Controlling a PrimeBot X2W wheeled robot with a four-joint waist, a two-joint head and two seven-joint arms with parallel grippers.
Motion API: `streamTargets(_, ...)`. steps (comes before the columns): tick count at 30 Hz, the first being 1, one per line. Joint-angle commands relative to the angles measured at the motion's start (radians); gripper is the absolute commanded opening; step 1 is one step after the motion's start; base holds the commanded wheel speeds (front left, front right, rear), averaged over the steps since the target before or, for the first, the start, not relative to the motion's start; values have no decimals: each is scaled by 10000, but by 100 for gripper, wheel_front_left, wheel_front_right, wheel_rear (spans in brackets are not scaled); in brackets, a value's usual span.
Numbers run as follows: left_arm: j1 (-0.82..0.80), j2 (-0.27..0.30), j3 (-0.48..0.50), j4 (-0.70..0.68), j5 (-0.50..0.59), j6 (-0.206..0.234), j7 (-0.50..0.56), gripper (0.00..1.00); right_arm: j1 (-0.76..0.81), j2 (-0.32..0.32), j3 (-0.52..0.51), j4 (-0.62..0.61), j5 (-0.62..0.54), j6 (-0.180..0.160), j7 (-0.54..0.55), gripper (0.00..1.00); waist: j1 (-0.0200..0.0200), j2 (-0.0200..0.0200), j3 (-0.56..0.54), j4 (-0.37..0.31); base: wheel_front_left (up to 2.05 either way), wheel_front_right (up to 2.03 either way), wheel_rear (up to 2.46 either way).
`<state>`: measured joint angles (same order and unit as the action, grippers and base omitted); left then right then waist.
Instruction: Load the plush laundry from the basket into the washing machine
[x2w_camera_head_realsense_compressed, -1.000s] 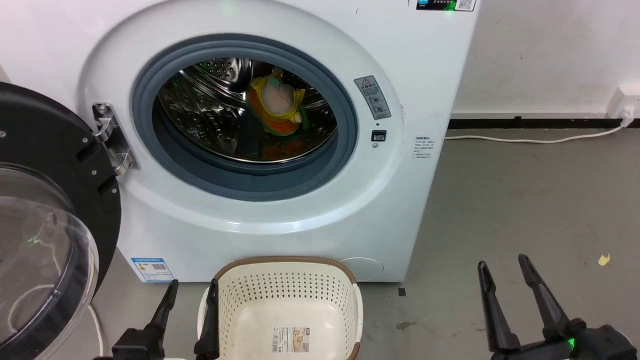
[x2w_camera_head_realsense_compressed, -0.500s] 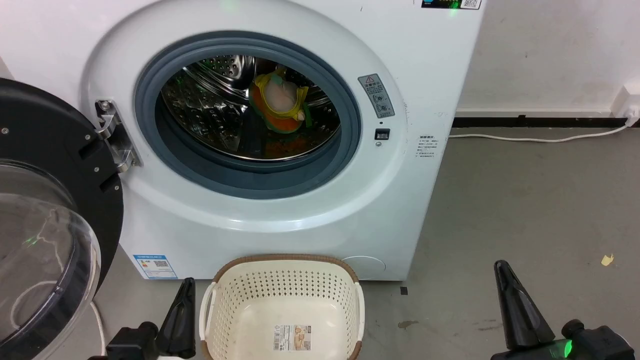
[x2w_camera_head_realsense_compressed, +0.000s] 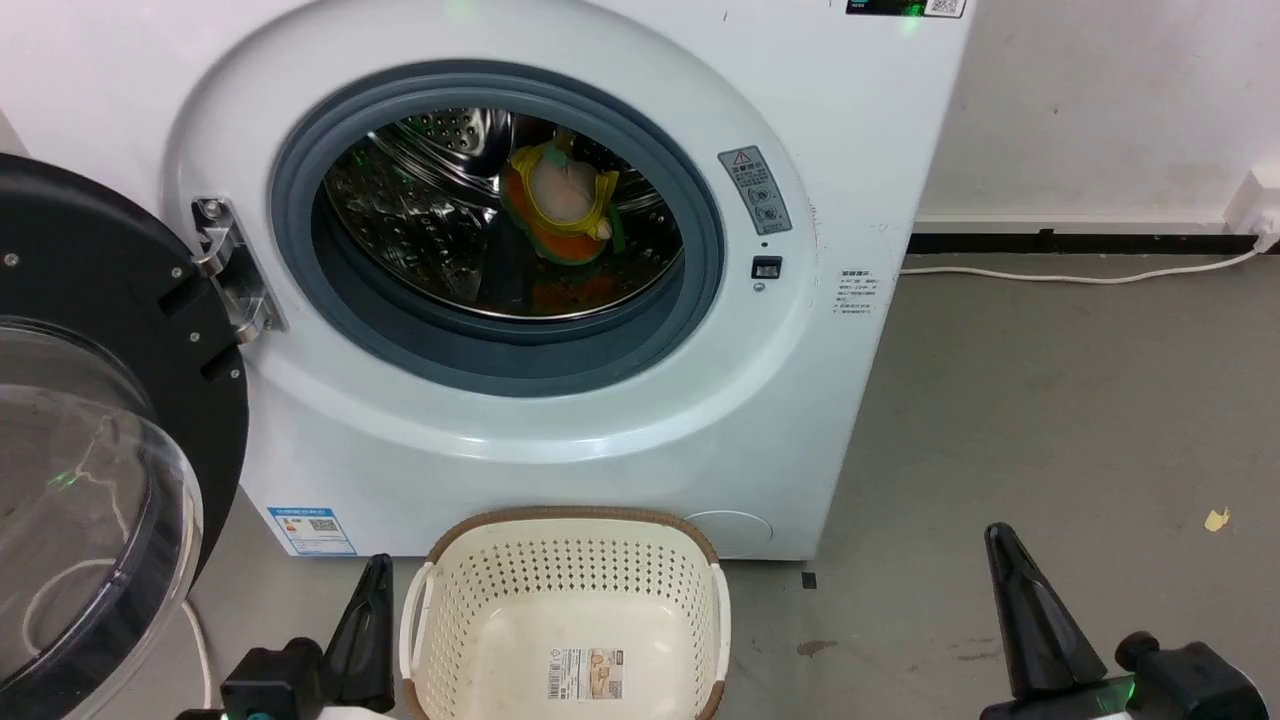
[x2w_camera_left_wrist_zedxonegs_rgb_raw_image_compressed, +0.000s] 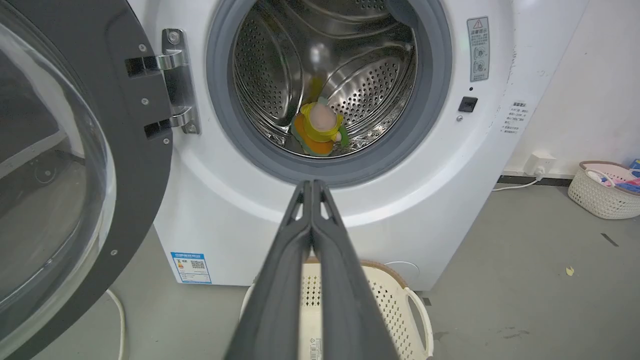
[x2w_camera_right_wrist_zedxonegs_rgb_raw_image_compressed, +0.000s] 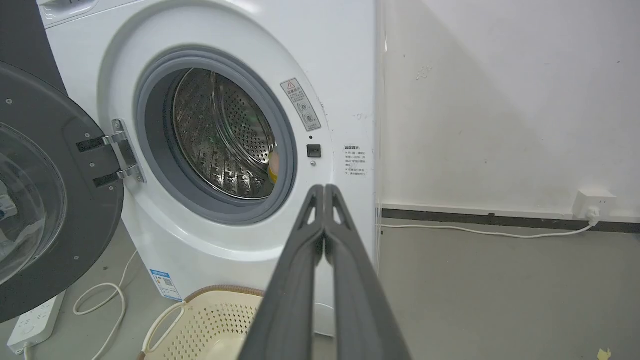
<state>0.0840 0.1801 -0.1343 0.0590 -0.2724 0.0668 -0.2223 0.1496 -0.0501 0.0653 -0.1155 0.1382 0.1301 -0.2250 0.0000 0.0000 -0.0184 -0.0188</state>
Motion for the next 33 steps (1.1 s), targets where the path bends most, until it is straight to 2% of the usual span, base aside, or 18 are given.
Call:
streamTargets(1,-94,-29,70,-53,140,-86,36,0,-162,0,-42,46,-97,1,43,0,0,0,2,2,0,0,0)
streamTargets(33,-316,-407,449,-213,909,-259,687,0,-559,0,-224,376,-480,2,700,0,0,0,56,58,0,0,0)
